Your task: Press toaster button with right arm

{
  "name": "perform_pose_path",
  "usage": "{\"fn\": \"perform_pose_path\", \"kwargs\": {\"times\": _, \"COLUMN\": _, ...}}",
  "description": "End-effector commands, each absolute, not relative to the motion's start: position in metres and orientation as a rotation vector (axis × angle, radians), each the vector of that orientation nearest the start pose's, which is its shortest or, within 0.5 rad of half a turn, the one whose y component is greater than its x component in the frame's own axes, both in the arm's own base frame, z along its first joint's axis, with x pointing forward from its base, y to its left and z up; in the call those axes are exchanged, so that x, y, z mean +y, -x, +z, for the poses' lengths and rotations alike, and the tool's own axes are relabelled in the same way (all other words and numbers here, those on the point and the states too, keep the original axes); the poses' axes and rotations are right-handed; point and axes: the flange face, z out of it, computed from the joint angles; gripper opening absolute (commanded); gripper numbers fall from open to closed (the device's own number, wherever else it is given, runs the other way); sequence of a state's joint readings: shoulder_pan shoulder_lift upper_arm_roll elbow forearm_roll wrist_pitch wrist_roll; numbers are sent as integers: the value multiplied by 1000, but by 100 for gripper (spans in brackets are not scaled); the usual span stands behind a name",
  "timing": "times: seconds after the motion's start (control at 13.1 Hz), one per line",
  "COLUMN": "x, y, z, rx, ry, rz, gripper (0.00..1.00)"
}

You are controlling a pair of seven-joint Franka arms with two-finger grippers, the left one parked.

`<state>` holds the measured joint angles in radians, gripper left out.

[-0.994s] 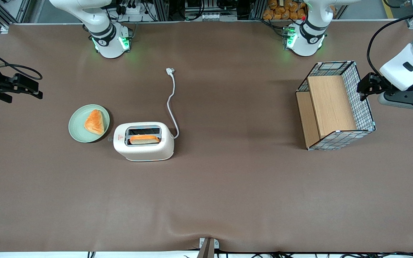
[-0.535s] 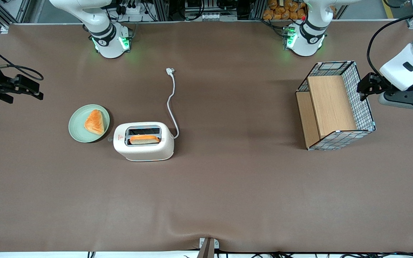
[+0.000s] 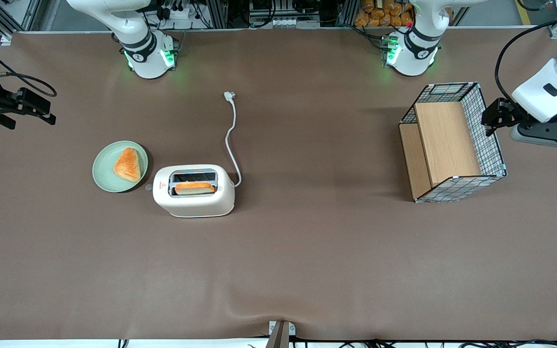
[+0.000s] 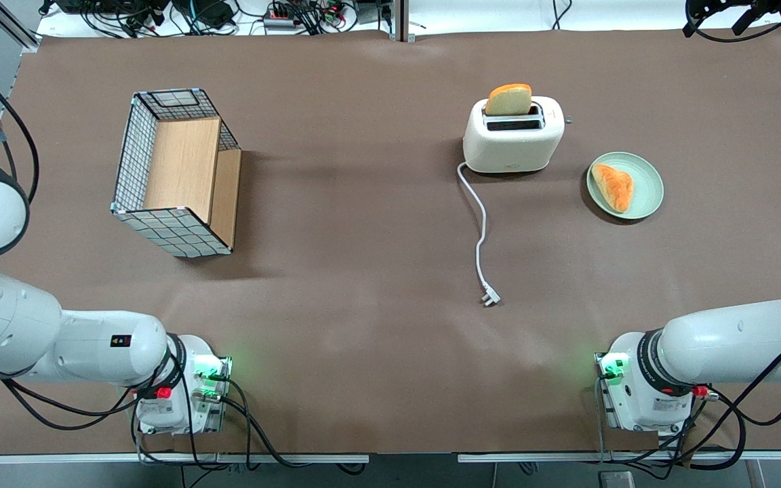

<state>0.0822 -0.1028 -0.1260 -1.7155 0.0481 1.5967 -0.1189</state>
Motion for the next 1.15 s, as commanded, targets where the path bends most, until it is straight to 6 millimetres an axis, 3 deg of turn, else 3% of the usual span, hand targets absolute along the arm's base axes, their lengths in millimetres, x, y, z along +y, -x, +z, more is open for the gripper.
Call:
{"fn": "perform_pose_path", "kwargs": {"times": 0.0, "x": -20, "y": -513, "z": 616, "rx": -77, "ry": 3102, "rz": 19, "gripper": 100}}
{"fn": "perform_pose_path", "kwargs": {"times": 1.07, "x": -15, "y": -513, "z": 627, "rx": -88, "ry": 3134, "rz": 22, "gripper": 100}}
